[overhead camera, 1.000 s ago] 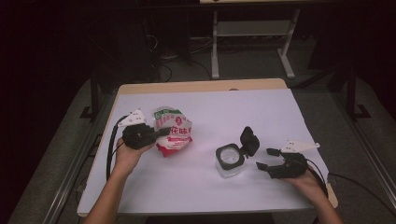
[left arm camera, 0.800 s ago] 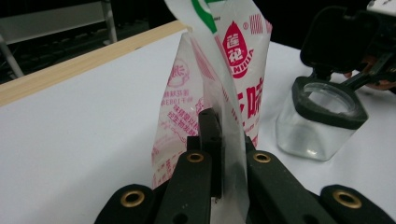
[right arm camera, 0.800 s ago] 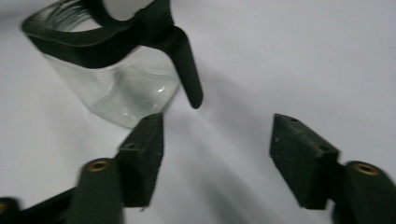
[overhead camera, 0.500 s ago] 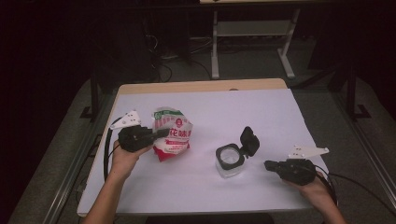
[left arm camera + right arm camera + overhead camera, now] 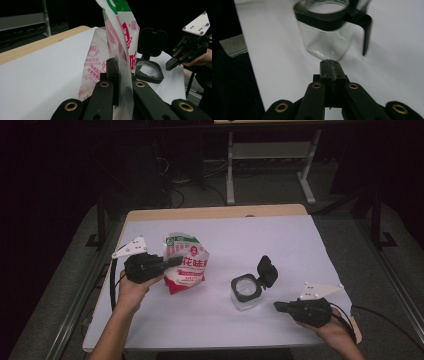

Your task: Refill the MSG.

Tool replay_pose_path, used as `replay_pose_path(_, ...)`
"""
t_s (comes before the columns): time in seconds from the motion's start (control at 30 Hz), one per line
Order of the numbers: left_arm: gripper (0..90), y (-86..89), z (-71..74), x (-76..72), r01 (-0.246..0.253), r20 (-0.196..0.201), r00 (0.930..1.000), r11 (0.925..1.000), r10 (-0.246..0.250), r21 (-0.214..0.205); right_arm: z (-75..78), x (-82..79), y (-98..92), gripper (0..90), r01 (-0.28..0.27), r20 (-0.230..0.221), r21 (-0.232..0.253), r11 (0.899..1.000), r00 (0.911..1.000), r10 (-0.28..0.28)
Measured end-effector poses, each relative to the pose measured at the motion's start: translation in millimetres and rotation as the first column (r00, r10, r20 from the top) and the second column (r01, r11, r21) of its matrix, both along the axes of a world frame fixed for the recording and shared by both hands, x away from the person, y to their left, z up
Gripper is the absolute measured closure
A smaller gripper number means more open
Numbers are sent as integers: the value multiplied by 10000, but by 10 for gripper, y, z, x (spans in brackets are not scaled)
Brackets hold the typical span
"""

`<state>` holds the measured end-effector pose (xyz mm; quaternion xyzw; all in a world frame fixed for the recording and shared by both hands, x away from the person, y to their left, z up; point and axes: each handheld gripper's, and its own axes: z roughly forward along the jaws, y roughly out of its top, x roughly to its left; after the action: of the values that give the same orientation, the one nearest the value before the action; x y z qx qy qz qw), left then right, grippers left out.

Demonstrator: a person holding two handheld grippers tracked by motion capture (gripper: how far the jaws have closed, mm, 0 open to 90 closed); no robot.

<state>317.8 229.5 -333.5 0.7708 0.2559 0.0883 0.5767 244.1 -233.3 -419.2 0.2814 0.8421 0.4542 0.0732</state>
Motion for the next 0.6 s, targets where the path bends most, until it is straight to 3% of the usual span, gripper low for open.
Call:
replay_pose_path(0.37,900,-10,86,-57,184,-70,9998,9997,-186,-156,152,-87,309,900,-1071,229,358,9936,9941,1063)
replay_pose_path(0.6,900,-30,118,-80,290,-53,9996,9994,-291,-204,209,-63,561,900,-1727,300,428,9840,9847,1715)
